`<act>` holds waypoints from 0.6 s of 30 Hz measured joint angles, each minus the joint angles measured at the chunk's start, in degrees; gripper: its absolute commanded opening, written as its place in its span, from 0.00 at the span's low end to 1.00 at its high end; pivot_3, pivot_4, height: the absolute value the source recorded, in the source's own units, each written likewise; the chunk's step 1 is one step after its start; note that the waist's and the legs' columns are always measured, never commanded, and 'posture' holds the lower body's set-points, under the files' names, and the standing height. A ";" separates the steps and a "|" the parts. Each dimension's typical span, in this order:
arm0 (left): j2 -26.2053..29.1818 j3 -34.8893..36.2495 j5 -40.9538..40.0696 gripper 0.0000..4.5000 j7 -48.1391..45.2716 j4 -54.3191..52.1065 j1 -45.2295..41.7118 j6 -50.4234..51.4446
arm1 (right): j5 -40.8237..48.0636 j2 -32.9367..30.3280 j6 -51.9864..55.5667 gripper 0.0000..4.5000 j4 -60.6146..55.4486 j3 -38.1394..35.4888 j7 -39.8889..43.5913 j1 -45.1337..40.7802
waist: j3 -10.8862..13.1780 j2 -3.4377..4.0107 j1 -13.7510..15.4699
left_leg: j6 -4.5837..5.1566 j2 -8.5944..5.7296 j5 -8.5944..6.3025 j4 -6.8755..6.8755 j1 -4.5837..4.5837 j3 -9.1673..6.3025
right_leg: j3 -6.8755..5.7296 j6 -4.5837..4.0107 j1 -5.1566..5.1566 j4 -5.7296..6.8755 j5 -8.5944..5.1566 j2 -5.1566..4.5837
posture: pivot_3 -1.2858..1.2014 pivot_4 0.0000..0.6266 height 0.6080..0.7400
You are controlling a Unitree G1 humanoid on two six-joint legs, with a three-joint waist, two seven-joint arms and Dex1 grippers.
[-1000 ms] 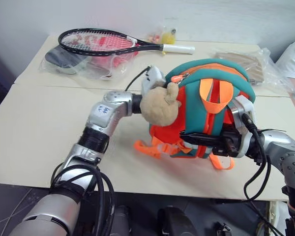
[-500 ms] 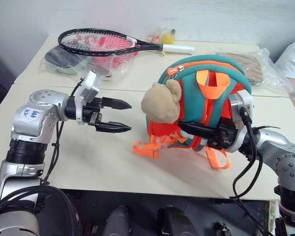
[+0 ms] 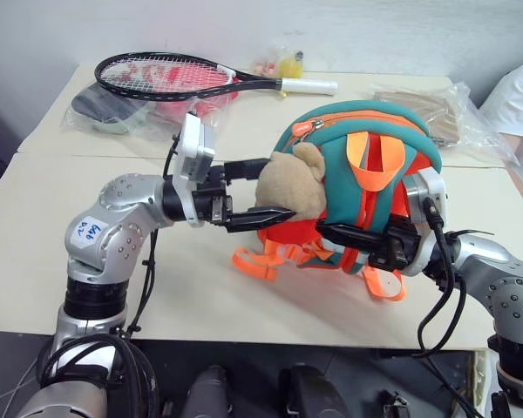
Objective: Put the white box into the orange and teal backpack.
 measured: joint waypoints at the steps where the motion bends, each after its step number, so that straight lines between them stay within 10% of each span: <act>1: 0.47 0.03 0.02 0.55 0.03 -0.01 0.27 -0.13 | -0.07 0.00 -0.05 0.00 0.00 0.00 0.04 0.08 | 0.00 0.00 0.02 | 0.00 -0.01 0.00 0.01 0.00 0.00 | 0.00 0.00 0.00 0.00 0.00 0.00 | 0.52 0.24 1.00; 7: 7.40 3.07 2.91 0.26 0.01 5.49 -0.25 -4.50 | -0.82 0.01 -0.89 0.00 -0.01 -0.01 -0.04 0.39 | 0.00 0.00 -0.07 | -0.01 0.00 0.01 0.00 0.02 0.01 | 0.00 0.00 0.00 0.00 0.00 0.00 | 0.52 0.24 1.00; 11: 14.39 2.22 12.01 0.26 -0.75 15.03 2.11 -11.71 | -0.93 0.02 -1.79 0.00 -0.34 -0.21 -0.07 2.31 | -0.01 0.02 -0.10 | -0.01 -0.01 0.01 -0.06 0.08 0.05 | 0.02 -0.01 0.00 -0.02 0.00 -0.01 | 0.52 0.24 1.00; 18: 6.76 -6.51 21.30 0.26 0.11 23.52 7.62 -22.65 | -1.08 0.89 -2.35 0.00 -1.62 -0.24 -1.48 3.49 | -0.04 -0.02 0.19 | 0.10 -0.06 -0.04 0.03 0.02 0.03 | -0.02 0.00 0.04 -0.01 0.00 -0.10 | 0.52 0.24 1.00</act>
